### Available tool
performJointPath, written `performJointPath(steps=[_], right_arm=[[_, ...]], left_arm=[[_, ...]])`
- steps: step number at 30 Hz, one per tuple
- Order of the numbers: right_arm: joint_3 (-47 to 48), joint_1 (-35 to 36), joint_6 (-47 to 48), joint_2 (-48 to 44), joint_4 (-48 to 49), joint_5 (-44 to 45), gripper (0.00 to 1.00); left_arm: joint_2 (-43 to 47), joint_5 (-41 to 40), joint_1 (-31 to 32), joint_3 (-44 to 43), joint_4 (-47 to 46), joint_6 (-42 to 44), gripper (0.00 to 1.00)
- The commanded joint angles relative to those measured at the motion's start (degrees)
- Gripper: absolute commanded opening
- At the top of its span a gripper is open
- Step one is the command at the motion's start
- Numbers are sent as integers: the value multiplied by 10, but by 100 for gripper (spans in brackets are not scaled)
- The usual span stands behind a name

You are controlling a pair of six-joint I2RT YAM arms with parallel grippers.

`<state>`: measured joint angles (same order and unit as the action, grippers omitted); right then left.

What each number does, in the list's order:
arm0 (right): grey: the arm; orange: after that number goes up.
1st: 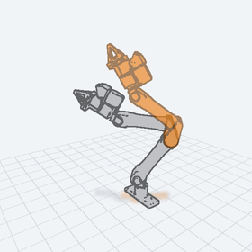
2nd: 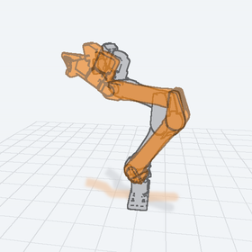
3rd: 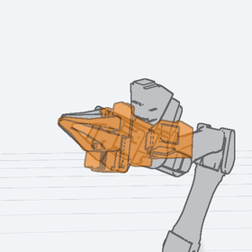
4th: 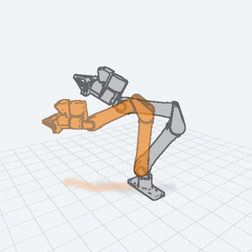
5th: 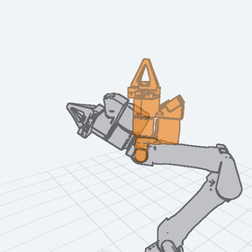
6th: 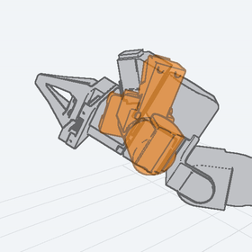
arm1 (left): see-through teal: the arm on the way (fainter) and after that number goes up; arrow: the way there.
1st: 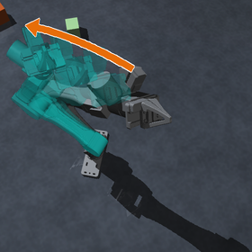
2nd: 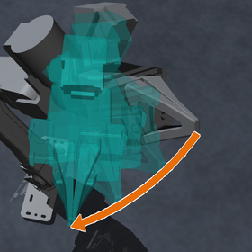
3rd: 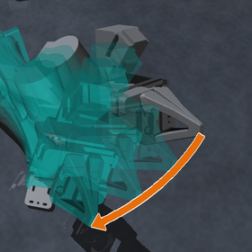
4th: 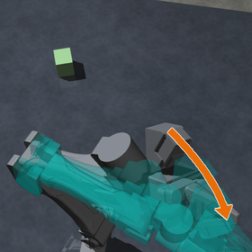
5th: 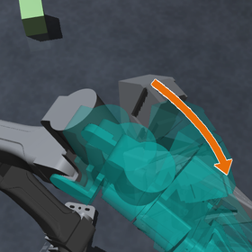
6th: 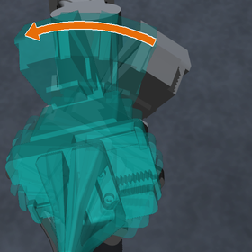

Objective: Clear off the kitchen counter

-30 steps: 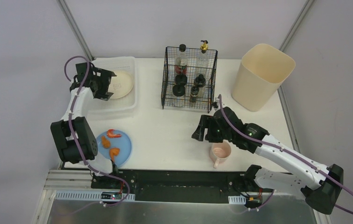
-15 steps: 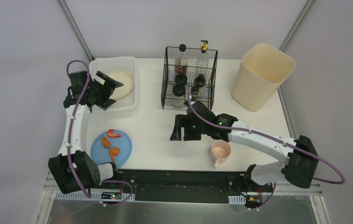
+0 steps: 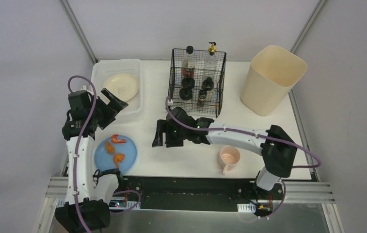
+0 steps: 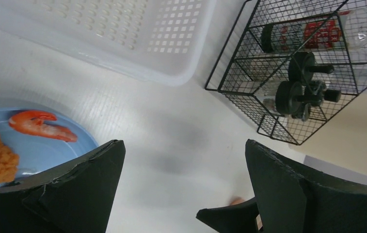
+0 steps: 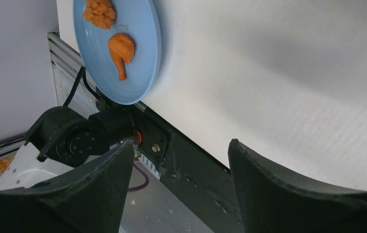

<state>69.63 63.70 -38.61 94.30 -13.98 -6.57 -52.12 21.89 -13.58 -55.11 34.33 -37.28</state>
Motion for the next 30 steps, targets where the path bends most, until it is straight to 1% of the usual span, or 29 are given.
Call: performJointPath(steps=[1,5,8,14,20,22,30], right_arm=[[46,20,-51,59,55,-8,73],[76,41,-73,115,91,7,71],[108,53,-83,157,99,16,70],[156,65,-101,226,121,41,66],[179,67,-118,275,130,61,60],[180,67,-125,286,137,82,59],[205,74,-139,327,157,80,54]], left_arm=[[26,-58,-6,9,36,62,99],[37,-101,-5,19,48,87,99],[44,-136,-5,25,56,106,99],[60,-179,-6,33,58,106,99],[64,-175,-5,33,58,106,99],[64,-170,-5,34,58,104,99],[65,-162,-5,41,58,101,99]])
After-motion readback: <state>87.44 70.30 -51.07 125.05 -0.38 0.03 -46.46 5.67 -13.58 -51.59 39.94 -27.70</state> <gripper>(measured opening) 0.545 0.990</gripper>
